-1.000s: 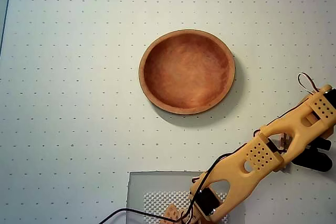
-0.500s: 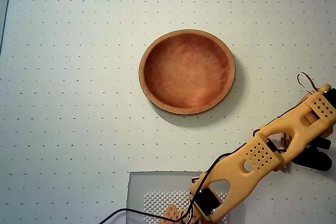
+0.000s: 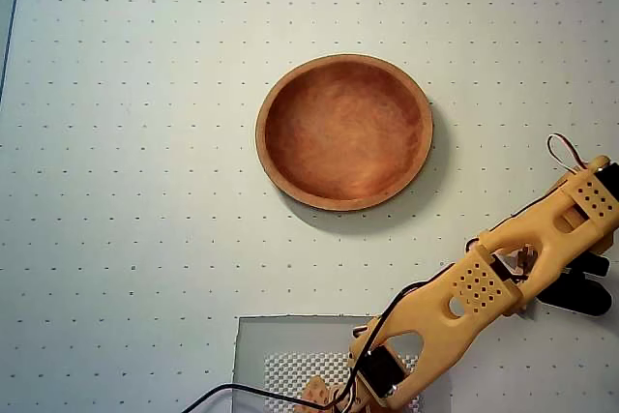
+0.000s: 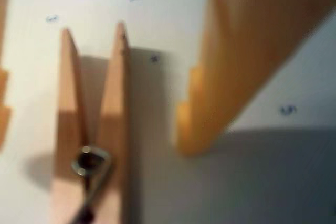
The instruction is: Grasp a clothespin and put it in the bowl.
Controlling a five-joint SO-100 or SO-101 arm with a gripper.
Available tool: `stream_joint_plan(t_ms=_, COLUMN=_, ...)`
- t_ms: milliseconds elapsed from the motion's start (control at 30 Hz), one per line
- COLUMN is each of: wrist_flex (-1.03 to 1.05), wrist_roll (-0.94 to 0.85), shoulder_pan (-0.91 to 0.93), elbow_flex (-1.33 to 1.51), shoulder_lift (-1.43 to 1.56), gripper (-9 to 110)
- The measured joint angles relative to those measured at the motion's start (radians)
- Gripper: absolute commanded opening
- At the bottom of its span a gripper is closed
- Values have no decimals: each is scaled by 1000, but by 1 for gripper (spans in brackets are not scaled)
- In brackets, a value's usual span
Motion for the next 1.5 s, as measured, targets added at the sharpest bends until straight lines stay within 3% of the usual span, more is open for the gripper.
stream_joint_plan(t_ms=400, wrist_flex=0, wrist_roll=0, shoulder_pan=0, elbow_flex=0, shoulder_lift=0, gripper=-3)
stream_joint_plan(t_ms=833, wrist_flex=0, wrist_roll=0, shoulder_pan=-3, elbow_flex=37, shoulder_lift=55, gripper=-3)
stream_joint_plan(t_ms=1500, wrist_flex=0, wrist_roll=21, shoulder_pan=-239, elbow_flex=684, shoulder_lift=1282, gripper=-3)
